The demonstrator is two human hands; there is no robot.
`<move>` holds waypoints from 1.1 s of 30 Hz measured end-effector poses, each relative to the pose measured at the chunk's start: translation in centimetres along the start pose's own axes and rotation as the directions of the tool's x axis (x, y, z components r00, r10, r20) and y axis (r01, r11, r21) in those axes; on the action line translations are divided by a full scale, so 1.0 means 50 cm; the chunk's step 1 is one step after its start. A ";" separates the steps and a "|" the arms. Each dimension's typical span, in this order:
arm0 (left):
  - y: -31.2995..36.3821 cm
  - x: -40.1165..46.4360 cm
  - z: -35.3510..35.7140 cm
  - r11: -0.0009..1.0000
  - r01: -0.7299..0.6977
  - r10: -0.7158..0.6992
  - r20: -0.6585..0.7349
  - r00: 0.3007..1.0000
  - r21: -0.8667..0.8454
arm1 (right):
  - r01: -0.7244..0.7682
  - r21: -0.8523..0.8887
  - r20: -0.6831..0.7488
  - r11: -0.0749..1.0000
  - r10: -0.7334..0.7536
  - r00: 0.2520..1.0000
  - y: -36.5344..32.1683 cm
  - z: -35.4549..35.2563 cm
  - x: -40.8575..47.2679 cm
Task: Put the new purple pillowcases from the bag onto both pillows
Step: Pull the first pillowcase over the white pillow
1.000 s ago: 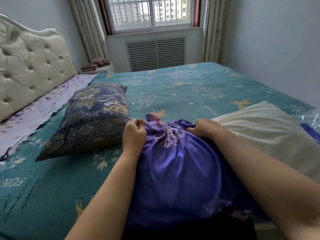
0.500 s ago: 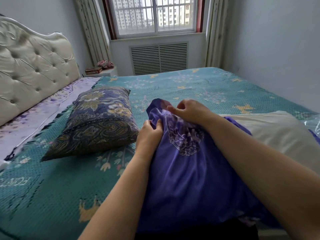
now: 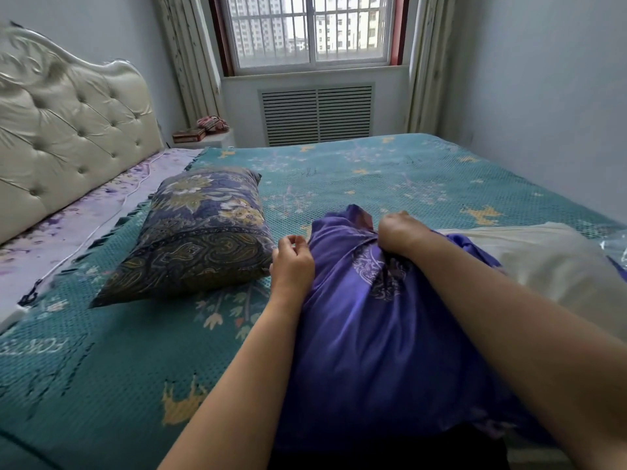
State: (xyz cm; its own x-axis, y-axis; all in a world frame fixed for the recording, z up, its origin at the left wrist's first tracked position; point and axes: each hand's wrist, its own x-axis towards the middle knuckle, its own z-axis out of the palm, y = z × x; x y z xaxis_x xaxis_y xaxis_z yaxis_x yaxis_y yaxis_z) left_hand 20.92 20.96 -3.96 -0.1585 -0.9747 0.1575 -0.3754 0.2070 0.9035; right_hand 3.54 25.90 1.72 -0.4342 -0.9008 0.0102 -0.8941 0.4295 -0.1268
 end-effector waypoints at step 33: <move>0.098 0.059 -0.039 0.968 -0.247 0.235 -0.192 0.953 -0.043 | -0.041 0.965 -0.030 0.257 0.267 0.963 0.098 -0.082 0.016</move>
State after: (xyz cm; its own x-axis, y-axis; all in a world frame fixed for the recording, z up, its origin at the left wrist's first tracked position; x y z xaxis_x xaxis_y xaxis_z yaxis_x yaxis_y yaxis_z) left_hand 20.39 18.92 1.73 -0.0643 -0.8963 0.4387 -0.2852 0.4378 0.8527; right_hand -1.66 27.54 5.15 -0.6604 -0.7509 0.0058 -0.1059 0.0856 -0.9907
